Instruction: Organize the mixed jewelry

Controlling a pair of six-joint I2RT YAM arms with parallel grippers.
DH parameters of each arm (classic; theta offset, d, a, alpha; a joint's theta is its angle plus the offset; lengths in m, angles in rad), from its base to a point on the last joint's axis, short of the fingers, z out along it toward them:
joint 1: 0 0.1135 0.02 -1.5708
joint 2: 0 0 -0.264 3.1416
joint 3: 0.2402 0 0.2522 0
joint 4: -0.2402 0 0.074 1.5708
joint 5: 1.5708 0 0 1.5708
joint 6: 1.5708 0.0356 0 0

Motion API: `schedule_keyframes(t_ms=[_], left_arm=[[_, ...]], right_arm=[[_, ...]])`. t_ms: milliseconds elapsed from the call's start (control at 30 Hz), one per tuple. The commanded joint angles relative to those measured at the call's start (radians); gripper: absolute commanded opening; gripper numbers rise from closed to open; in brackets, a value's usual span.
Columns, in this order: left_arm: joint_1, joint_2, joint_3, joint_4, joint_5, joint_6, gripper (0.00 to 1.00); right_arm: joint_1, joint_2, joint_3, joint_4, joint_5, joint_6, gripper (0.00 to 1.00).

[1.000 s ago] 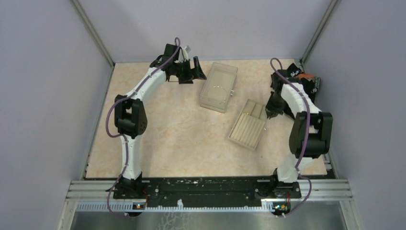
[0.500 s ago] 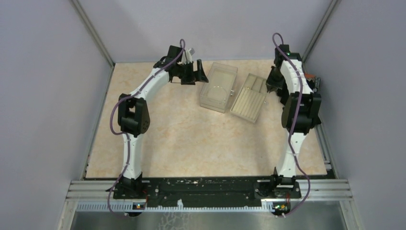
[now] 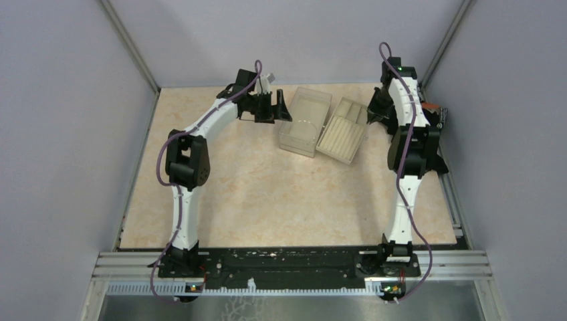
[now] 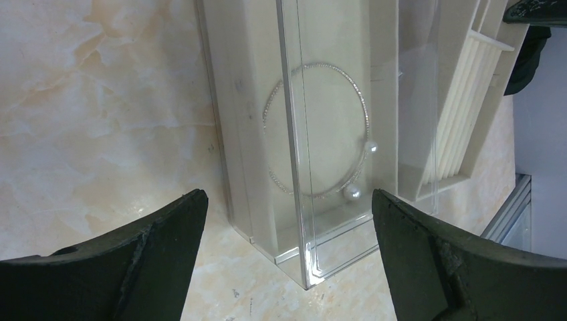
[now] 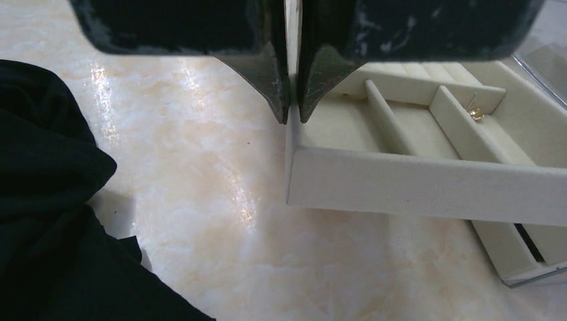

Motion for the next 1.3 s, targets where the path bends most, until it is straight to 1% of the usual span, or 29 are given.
schedule_keyframes(t_ms=[0, 133, 300, 433, 467, 533, 633, 700, 800, 933, 1000, 1033, 1133, 1267], left_arm=[[-0.005, 0.012, -0.012, 0.037, 0.035, 0.031, 0.99], [-0.005, -0.02, -0.047, 0.038, 0.032, 0.029, 0.99], [-0.006, -0.077, -0.119, 0.06, 0.04, 0.02, 0.99], [-0.006, -0.089, -0.15, 0.054, 0.035, 0.019, 0.99], [-0.006, -0.091, -0.153, 0.051, 0.034, 0.019, 0.99], [-0.005, -0.093, -0.15, 0.041, 0.03, 0.02, 0.99], [-0.005, -0.107, -0.149, 0.028, 0.014, 0.025, 0.99], [-0.005, -0.12, -0.154, 0.02, -0.004, 0.029, 0.99], [-0.005, -0.142, -0.166, 0.012, -0.029, 0.031, 0.99], [-0.006, -0.171, -0.197, 0.029, -0.056, 0.018, 0.99], [-0.005, -0.18, -0.211, 0.046, -0.072, 0.007, 0.99], [-0.005, -0.185, -0.219, 0.057, -0.082, 0.001, 0.99], [-0.005, -0.193, -0.237, 0.082, -0.109, -0.006, 0.99], [-0.007, -0.206, -0.257, 0.113, -0.123, -0.003, 0.99]], right_arm=[[-0.011, -0.015, 0.012, -0.031, -0.042, -0.018, 0.0], [-0.011, -0.092, -0.15, 0.007, 0.002, -0.063, 0.0], [-0.011, -0.184, -0.384, 0.118, 0.048, -0.132, 0.0], [-0.011, -0.176, -0.433, 0.166, 0.116, -0.143, 0.0], [-0.011, -0.179, -0.438, 0.184, 0.115, -0.146, 0.04], [-0.011, -0.197, -0.435, 0.2, 0.12, -0.151, 0.2], [-0.011, -0.262, -0.432, 0.21, 0.146, -0.14, 0.39], [-0.011, -0.322, -0.452, 0.218, 0.162, -0.128, 0.45], [-0.01, -0.448, -0.57, 0.273, 0.14, -0.094, 0.45], [0.012, -0.702, -0.887, 0.441, 0.075, -0.004, 0.44], [0.037, -0.8, -1.042, 0.513, 0.082, 0.038, 0.44], [0.073, -0.835, -1.103, 0.535, 0.092, 0.06, 0.44], [0.106, -0.876, -1.222, 0.583, 0.09, 0.115, 0.43], [0.112, -0.846, -1.27, 0.608, 0.093, 0.149, 0.36]])
